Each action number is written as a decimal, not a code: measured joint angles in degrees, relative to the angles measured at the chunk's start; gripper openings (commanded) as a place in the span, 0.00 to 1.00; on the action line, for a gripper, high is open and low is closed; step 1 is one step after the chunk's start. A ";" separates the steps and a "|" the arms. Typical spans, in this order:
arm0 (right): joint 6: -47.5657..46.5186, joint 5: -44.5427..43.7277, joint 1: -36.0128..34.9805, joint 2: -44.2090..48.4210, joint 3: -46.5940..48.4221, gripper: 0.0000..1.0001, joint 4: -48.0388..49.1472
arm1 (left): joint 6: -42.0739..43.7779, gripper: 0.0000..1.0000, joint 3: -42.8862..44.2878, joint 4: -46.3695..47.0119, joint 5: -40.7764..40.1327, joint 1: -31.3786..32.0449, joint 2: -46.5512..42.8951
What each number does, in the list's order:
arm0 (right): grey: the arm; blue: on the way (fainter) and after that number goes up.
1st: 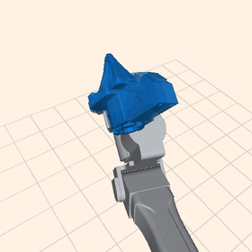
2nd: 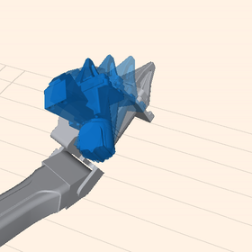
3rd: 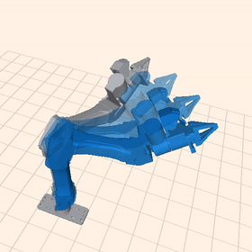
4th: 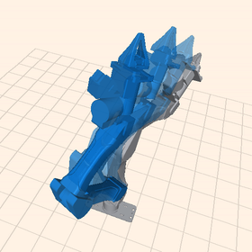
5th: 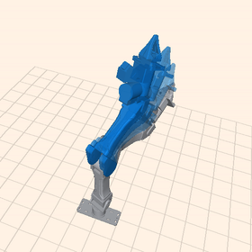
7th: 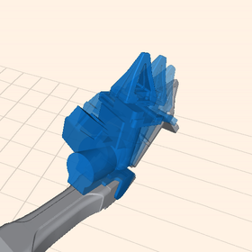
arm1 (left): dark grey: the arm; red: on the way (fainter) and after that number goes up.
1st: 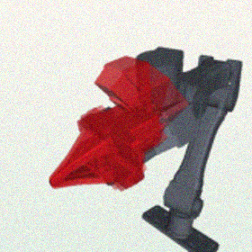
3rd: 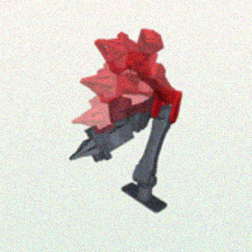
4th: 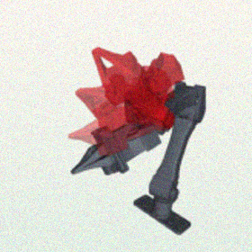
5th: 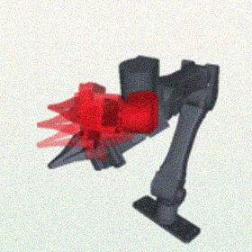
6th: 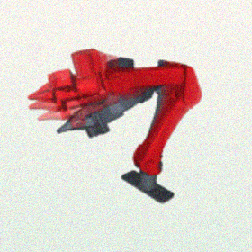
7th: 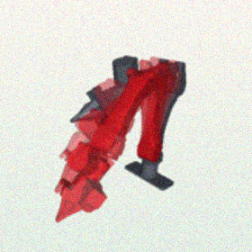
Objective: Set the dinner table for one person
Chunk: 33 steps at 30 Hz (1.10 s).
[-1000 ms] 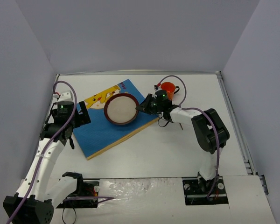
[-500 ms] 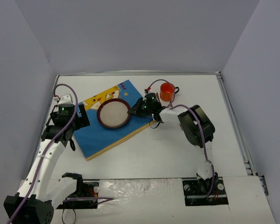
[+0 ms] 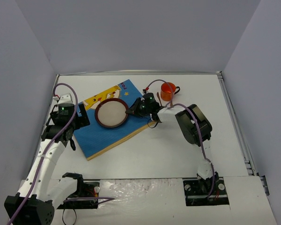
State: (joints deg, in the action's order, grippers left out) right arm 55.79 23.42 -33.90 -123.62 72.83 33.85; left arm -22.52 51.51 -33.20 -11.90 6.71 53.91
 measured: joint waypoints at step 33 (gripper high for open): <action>-12.52 -5.18 -0.11 4.68 2.51 0.76 -12.56 | 0.12 0.97 0.00 0.05 1.55 -1.58 0.46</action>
State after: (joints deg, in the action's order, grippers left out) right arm 43.27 18.24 -34.01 -118.94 75.34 21.29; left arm -22.41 51.51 -33.16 -10.35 5.13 54.37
